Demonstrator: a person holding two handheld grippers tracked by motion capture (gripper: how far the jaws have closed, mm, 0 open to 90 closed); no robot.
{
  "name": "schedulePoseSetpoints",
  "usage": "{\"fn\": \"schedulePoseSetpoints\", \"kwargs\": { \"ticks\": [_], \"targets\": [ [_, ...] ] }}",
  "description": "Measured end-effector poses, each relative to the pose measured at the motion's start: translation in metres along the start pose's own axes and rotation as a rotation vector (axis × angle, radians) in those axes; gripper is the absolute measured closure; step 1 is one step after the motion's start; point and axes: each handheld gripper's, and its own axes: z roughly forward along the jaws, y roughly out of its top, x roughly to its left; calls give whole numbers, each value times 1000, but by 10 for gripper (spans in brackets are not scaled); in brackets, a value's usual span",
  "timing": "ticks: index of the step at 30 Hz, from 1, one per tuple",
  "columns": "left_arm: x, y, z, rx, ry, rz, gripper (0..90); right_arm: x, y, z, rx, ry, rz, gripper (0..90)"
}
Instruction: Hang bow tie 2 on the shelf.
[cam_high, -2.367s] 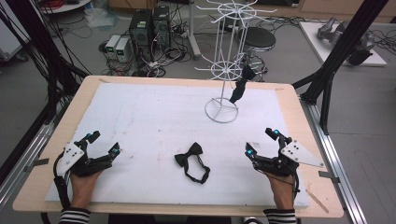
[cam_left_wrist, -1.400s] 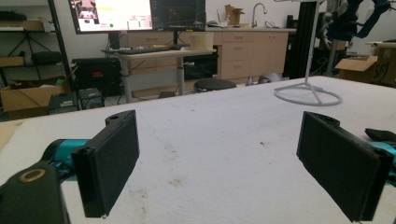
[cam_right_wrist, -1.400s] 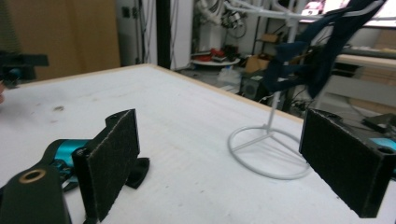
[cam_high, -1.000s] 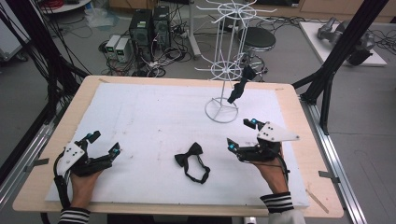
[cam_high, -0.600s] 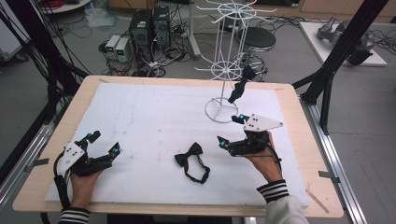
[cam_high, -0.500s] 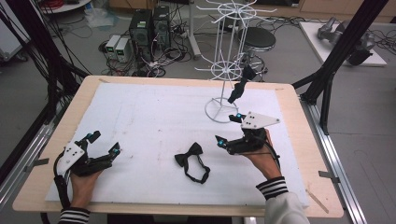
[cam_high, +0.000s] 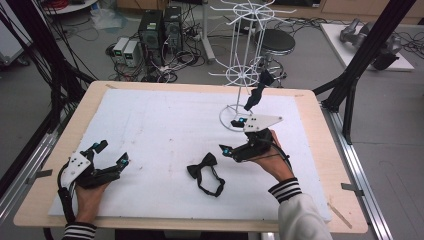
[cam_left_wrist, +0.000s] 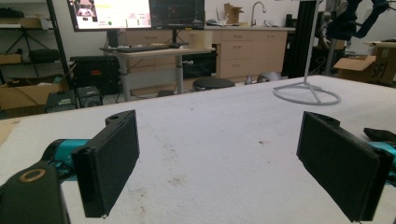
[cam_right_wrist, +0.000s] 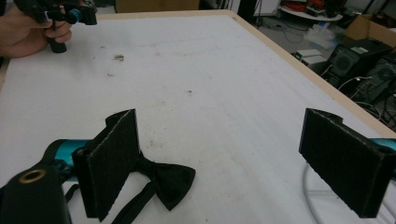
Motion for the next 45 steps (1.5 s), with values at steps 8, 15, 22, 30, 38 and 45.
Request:
{"fn": "schedulePoseSetpoints", "kwargs": {
  "ticks": [8,15,22,30,38,45],
  "targets": [
    [0,0,0,3,-1,1,134,-5,8,13,41,50,-42,117],
    [0,0,0,3,-2,1,134,-9,15,23,67,91,-62,117],
    [0,0,0,3,-1,0,134,-8,15,34,105,128,-76,117],
    [0,0,0,2,-2,-3,134,-6,17,49,178,193,-118,117],
    [0,0,0,2,-1,-2,134,-4,18,68,243,268,-136,118],
    [0,0,0,3,0,-1,135,2,10,85,390,353,-170,118]
  ]
}}
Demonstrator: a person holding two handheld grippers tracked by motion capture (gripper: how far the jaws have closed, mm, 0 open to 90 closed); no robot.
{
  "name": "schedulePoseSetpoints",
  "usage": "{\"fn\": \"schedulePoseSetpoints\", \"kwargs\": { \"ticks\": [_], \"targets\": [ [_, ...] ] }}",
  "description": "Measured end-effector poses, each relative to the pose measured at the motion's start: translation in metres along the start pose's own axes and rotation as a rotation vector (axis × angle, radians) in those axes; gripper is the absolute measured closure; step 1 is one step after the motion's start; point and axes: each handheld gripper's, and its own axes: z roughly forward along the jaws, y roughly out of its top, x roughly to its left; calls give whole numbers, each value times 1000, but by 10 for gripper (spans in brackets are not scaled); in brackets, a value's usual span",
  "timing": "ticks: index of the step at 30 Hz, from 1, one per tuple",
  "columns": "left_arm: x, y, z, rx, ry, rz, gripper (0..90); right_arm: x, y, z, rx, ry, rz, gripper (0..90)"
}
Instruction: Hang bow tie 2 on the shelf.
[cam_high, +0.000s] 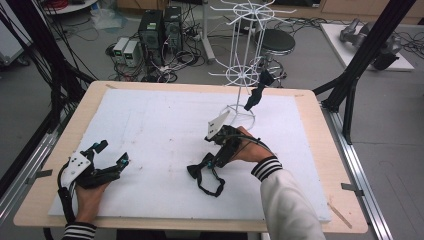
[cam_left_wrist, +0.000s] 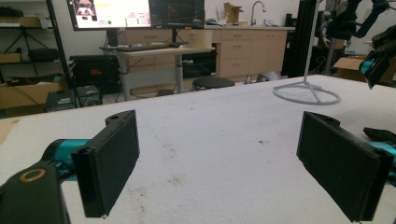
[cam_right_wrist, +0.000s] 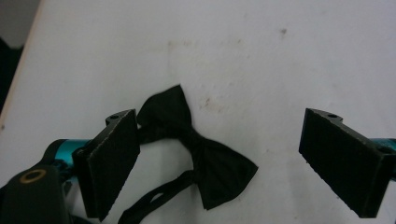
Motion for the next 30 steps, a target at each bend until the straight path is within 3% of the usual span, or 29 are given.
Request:
{"fn": "schedulePoseSetpoints", "kwargs": {
  "ticks": [11,16,21,30],
  "targets": [
    [0,0,0,-1,0,-1,134,2,9,26,106,54,-69,150],
    [0,0,0,1,-1,3,134,2,12,33,151,64,-125,183],
    [0,0,0,2,-1,5,134,6,10,37,210,73,-129,192],
    [0,0,0,0,0,3,134,8,9,44,264,87,-185,320]
  ]
}}
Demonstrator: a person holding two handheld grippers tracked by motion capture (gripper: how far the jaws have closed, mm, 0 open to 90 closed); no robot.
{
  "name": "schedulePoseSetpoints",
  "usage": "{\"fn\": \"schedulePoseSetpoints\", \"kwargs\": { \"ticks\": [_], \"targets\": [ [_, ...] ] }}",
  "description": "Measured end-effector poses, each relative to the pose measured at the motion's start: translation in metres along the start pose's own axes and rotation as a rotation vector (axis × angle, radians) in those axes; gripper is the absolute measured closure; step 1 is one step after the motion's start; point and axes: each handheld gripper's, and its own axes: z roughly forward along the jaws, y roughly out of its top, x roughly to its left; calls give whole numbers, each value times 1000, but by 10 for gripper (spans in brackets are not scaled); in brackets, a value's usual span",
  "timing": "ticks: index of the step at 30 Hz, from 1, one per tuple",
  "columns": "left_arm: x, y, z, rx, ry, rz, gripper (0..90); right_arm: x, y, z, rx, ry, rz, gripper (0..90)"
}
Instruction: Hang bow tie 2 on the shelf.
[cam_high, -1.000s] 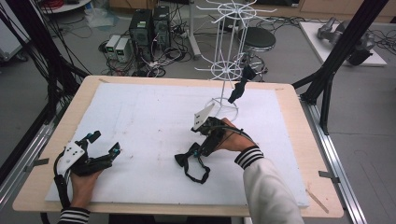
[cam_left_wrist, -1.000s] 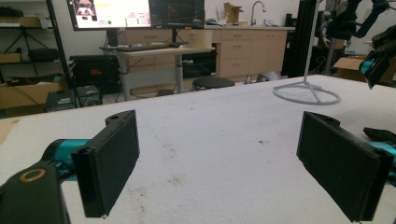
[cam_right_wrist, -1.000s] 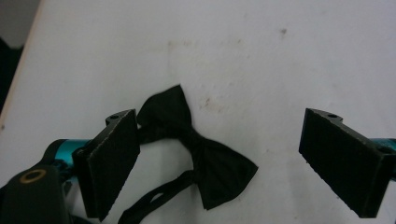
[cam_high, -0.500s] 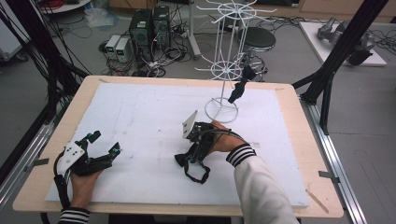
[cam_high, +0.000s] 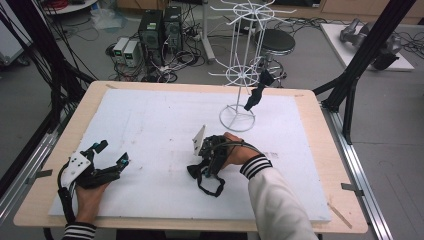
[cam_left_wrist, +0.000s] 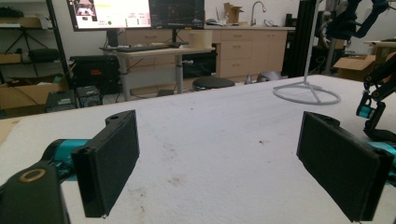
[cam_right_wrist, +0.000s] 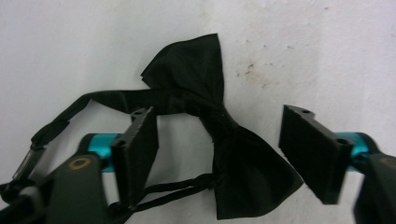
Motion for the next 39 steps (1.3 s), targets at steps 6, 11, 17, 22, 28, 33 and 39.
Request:
{"fn": "schedulePoseSetpoints", "kwargs": {
  "ticks": [6,11,17,22,28,33,39],
  "targets": [
    [0,0,0,0,-1,0,134,1,0,1,36,-18,-31,429],
    [0,0,0,0,0,-1,134,1,0,1,46,-29,-59,538],
    [0,0,0,-1,0,-1,135,2,0,0,55,-29,-57,632],
    [0,0,0,-1,1,-1,134,4,1,1,70,-40,-78,704],
    [0,0,0,-2,1,-1,134,7,2,0,86,-57,-82,776],
    [0,0,0,-7,1,-1,135,10,4,-1,102,-82,-119,783],
    [0,0,0,-7,1,0,135,6,4,-10,45,-116,-57,782]
  ]
}}
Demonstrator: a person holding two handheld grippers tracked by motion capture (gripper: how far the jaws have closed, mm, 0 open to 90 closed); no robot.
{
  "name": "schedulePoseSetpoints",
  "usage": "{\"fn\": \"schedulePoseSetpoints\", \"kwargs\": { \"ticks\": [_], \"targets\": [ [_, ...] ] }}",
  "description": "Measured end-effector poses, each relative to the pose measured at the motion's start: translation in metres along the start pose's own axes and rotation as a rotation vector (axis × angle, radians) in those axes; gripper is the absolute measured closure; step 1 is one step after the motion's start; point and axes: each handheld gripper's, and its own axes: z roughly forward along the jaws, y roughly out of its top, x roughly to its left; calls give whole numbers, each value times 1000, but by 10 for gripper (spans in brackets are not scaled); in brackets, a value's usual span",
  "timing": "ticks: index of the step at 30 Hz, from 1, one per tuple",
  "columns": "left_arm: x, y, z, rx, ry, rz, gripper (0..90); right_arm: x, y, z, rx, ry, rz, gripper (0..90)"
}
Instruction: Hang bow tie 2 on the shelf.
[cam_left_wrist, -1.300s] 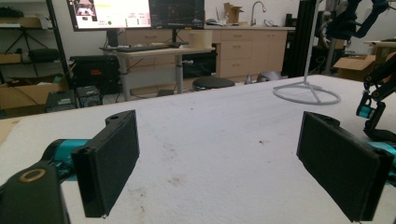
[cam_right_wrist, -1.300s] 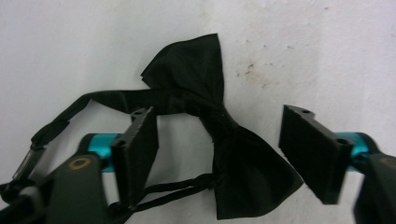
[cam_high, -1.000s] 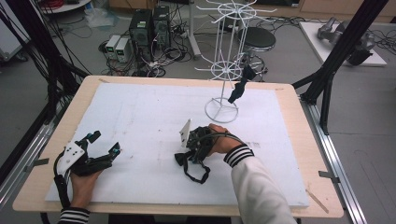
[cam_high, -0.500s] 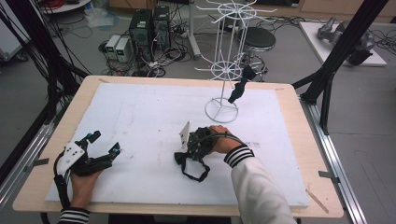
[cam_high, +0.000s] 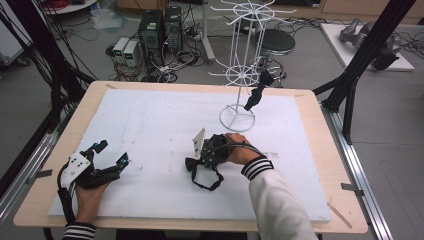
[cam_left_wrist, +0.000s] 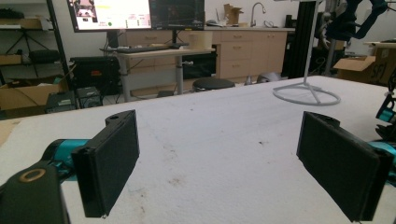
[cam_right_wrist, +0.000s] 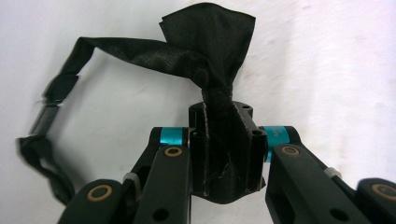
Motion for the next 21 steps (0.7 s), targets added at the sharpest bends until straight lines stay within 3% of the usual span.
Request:
{"fn": "schedulePoseSetpoints", "kwargs": {
  "ticks": [8,12,18,21],
  "targets": [
    [0,0,0,0,0,0,134,-3,-1,-15,-98,-45,110,780],
    [0,0,0,-1,0,0,134,-7,-3,-21,-155,-76,112,779],
    [0,0,0,-1,0,-1,134,-8,-5,-31,-191,-101,207,777],
    [0,0,0,-1,0,-1,134,-10,-6,-37,-218,-137,238,776]
  ]
}}
